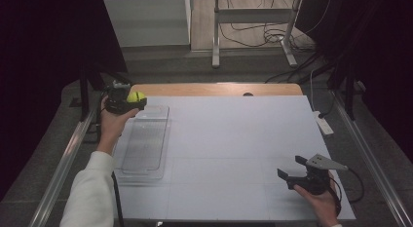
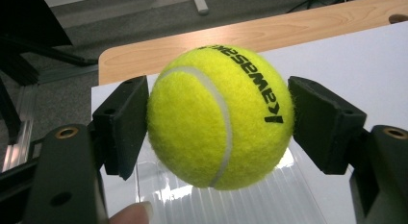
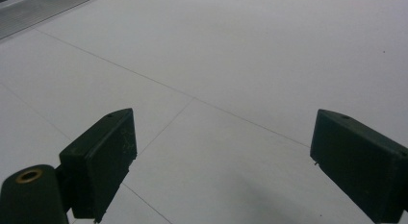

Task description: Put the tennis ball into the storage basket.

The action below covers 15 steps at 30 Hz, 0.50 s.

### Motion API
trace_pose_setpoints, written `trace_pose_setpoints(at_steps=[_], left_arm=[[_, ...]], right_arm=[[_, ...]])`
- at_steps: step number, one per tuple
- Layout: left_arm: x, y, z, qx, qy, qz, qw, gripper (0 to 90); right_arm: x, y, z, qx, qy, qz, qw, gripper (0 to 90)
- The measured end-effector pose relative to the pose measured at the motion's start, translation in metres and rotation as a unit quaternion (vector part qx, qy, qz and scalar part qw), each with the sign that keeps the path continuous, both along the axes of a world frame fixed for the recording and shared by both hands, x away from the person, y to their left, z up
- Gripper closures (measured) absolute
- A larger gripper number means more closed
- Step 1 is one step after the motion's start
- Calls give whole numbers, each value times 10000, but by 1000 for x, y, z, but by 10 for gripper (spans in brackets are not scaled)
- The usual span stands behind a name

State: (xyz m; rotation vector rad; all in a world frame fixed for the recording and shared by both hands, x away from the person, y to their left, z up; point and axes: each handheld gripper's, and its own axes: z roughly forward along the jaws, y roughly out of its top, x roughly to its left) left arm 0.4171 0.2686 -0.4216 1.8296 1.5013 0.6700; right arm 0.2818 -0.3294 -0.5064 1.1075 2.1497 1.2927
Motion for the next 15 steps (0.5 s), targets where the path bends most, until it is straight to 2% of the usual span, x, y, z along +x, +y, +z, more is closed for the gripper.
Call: trace_pose_setpoints(at_steps=[15], left_arm=[[3,3,-14,64,217,43,9997,270]], right_arm=[[0,0,0,-31,7,4,10000,92]])
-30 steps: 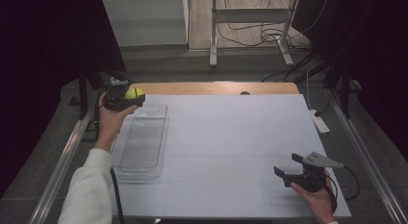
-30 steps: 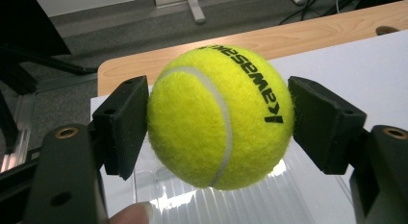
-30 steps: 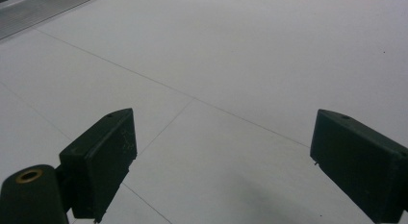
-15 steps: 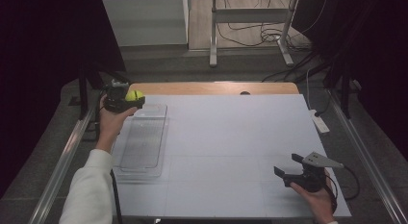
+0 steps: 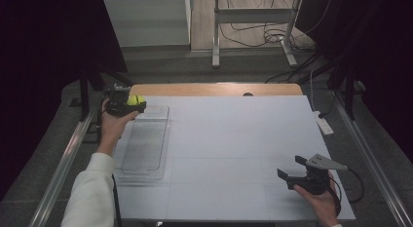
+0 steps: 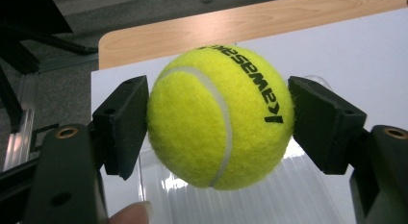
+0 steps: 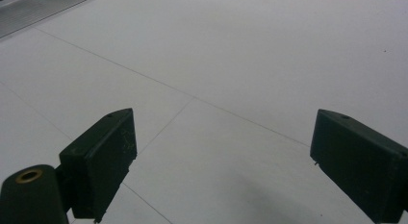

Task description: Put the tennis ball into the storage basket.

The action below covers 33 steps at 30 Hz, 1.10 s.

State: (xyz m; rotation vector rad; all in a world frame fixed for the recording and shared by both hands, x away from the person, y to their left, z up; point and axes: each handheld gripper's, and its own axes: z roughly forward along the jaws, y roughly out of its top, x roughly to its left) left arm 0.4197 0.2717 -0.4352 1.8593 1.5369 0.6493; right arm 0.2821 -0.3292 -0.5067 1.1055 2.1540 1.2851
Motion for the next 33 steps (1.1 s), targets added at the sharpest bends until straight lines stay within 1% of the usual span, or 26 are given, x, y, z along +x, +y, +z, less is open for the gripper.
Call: trace_pose_setpoints(at_steps=[4,13,21,29,33], left_arm=[[1,0,-4,27,81,-7,10000,270],[3,-1,-10,22,178,-19,9998,270],[4,-1,-17,45,321,-37,9995,270],[5,0,-23,24,421,-45,9991,270],[6,0,-25,62,495,-53,9987,270]], right_arm=[[0,0,0,-2,-2,0,10000,92],[0,0,0,-8,0,6,10000,92],[0,0,0,-6,-3,6,10000,92],[0,0,0,-10,-5,1,10000,92],[0,0,0,-11,-4,0,10000,92]])
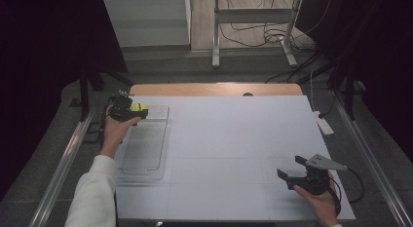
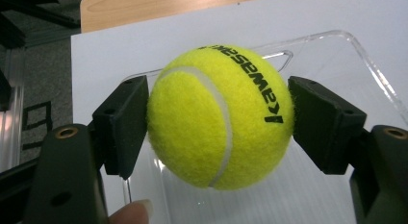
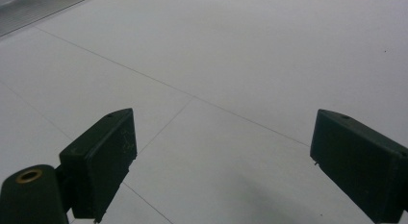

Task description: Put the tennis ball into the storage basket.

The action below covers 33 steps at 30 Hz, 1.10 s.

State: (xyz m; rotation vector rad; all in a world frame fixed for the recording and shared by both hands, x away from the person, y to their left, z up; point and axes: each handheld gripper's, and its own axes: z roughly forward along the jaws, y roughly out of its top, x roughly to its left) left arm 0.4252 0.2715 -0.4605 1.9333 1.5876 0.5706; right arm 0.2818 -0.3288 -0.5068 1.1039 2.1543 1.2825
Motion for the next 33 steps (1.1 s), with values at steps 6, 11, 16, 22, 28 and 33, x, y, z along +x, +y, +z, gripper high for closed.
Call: trace_pose_setpoints(at_steps=[6,11,16,22,28,33], left_arm=[[1,-1,-1,1,42,-15,10000,270],[2,-2,-2,35,90,-20,10000,270],[4,-3,-7,75,192,-27,9998,270],[6,-4,-13,120,331,-37,9994,270],[9,-4,-19,163,462,-56,9988,270],[10,-6,-23,233,546,-49,9982,270]], right_arm=[[0,0,0,1,1,-3,10000,92],[0,0,0,8,-7,-5,10000,92],[0,0,0,7,-3,-3,10000,92],[0,0,0,-1,4,-3,10000,92],[0,0,0,-2,3,-3,10000,92],[0,0,-1,-3,15,-3,10000,92]])
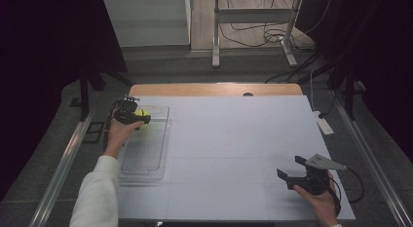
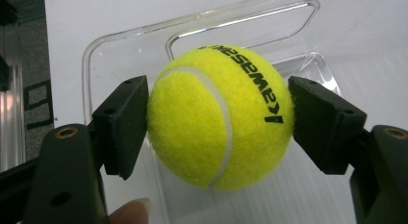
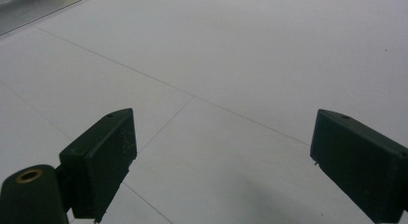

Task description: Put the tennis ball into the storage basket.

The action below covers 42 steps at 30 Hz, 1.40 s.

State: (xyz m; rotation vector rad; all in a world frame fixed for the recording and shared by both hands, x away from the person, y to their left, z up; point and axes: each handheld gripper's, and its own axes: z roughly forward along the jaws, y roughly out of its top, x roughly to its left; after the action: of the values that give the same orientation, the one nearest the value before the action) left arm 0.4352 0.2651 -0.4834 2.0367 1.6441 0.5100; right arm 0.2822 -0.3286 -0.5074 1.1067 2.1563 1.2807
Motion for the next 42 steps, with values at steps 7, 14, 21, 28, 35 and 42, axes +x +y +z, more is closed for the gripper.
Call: trace_pose_setpoints(at_steps=[7,14,21,28,35,42], left_arm=[[1,-2,-5,137,87,-13,9999,268],[2,-3,-11,234,189,-31,9995,267],[2,-4,-12,276,236,-38,9993,265],[3,-6,-13,333,257,-36,9991,259],[2,-5,-10,253,156,7,9996,214],[-4,-3,-2,30,-157,-22,9999,133]], right_arm=[[0,0,0,2,3,6,10000,92],[1,0,-1,11,14,9,10000,92],[0,0,-1,12,14,10,10000,92],[0,0,0,13,6,14,10000,92],[0,0,0,13,2,7,10000,92],[0,0,0,1,-10,0,10000,92]])
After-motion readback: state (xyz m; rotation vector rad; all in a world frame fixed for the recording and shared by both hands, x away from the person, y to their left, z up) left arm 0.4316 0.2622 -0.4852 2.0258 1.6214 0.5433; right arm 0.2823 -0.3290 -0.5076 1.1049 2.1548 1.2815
